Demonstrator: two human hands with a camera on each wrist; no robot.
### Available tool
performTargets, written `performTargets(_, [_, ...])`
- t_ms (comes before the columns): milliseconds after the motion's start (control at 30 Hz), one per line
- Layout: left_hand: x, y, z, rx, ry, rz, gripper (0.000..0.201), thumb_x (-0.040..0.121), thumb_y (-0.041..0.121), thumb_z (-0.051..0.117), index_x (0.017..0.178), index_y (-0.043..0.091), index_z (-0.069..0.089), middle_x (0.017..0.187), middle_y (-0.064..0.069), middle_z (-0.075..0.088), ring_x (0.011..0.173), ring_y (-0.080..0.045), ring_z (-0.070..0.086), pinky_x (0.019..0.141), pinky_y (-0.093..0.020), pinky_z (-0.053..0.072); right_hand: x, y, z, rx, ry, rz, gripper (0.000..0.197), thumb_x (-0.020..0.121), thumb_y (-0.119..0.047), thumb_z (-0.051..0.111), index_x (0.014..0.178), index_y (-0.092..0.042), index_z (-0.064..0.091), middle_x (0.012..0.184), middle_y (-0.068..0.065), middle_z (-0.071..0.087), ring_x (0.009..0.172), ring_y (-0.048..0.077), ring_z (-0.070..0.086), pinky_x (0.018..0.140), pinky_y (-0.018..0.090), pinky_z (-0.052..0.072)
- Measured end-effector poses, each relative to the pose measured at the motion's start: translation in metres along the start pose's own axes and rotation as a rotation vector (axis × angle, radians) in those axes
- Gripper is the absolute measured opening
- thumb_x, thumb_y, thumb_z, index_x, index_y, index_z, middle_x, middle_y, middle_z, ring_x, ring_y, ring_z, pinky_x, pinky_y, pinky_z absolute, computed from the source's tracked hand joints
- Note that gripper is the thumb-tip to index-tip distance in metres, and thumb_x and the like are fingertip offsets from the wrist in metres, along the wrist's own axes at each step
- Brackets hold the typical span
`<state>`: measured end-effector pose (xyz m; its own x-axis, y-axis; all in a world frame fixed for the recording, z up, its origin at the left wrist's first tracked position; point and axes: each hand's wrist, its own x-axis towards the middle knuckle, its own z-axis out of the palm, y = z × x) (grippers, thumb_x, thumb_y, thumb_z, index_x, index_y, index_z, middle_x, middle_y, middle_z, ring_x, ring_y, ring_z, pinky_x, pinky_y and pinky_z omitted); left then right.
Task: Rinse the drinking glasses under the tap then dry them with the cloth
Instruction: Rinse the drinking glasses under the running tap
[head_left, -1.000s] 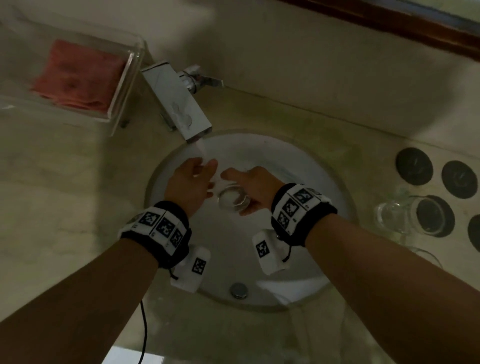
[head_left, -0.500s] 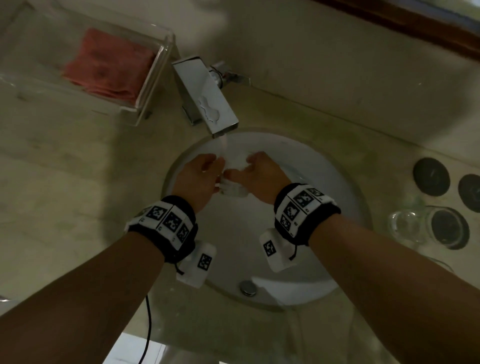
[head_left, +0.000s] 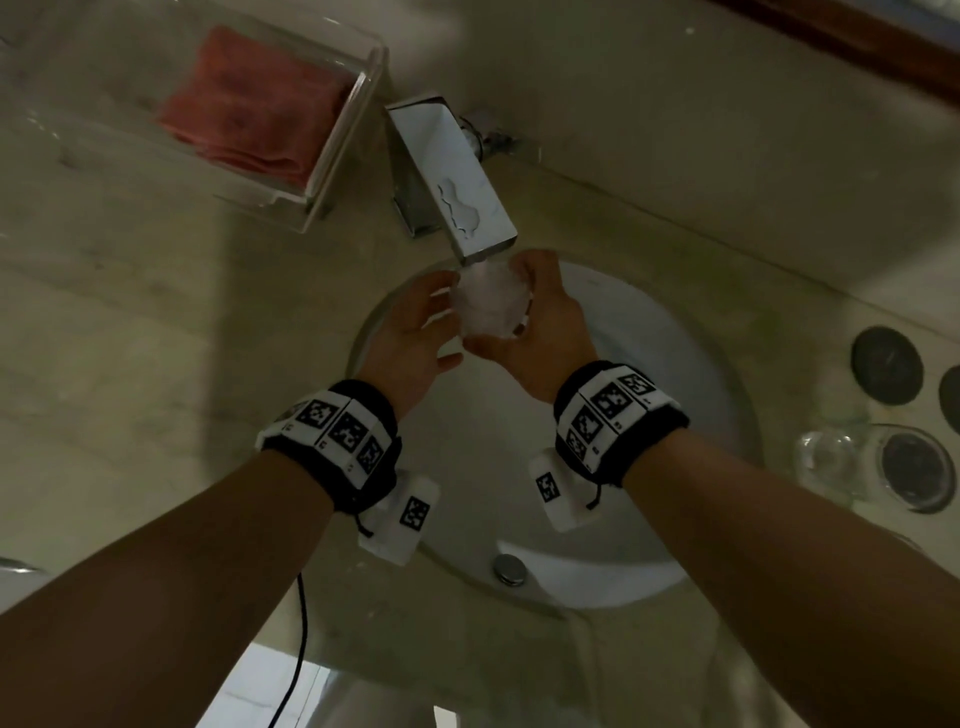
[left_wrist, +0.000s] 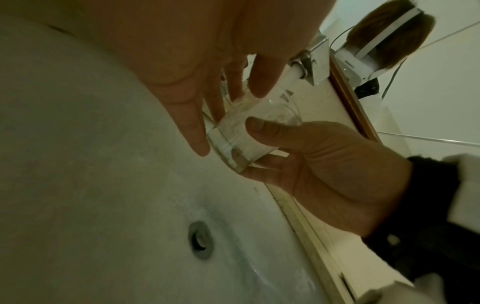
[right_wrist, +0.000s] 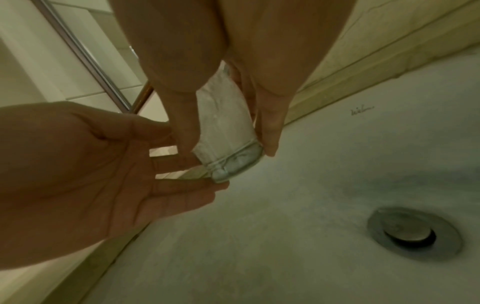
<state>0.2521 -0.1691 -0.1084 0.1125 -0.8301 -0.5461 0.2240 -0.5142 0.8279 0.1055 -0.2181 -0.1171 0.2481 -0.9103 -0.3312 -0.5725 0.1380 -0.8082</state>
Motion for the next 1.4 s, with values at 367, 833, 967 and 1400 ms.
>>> performTargets(367, [0.01,-0.003,-0.01,0.087,-0.007,0.04,0.032,0.102,0.015,0.05,0.132,0.026,0.053,0.131,-0.004,0.062,0.121,-0.022,0.06,0.102,-0.046,0.051,0.003,-0.001,0.006,0.06,0.016,-0.021,0.089,0.064,-0.024,0.092,0.135,-0.021,0.038,0.105,-0.024,0.052,0.104,0.012,0.062,0.088,0.043,0.059])
performTargets(833, [0.017,-0.009,-0.013,0.145,0.057,-0.011,0.023,0.102,0.017,0.051,0.121,0.016,0.064,0.117,-0.008,0.068,0.106,-0.022,0.067,0.089,-0.036,0.057,-0.004,0.002,0.01,0.247,-0.113,0.32,0.075,0.074,-0.045,0.082,0.134,-0.015,0.049,0.124,0.0,0.064,0.106,0.017,0.067,0.088,0.038,0.059])
performTargets(967, [0.017,-0.014,-0.011,0.2,0.084,-0.05,0.036,0.101,0.023,0.053,0.134,0.009,0.058,0.125,-0.011,0.065,0.106,-0.027,0.067,0.095,-0.043,0.056,-0.009,-0.001,0.011,0.476,-0.202,0.585,0.046,0.086,-0.036,0.074,0.12,-0.006,0.064,0.111,0.015,0.072,0.096,0.031,0.073,0.084,0.045,0.061])
performTargets(1400, [0.021,-0.016,-0.011,0.166,0.126,-0.062,0.039,0.101,0.019,0.054,0.138,0.005,0.054,0.126,-0.009,0.064,0.081,-0.016,0.068,0.07,-0.025,0.057,-0.004,-0.003,0.004,0.54,-0.2,0.802,0.053,0.082,-0.049,0.071,0.116,-0.009,0.064,0.092,0.014,0.073,0.074,0.027,0.071,0.066,0.036,0.06])
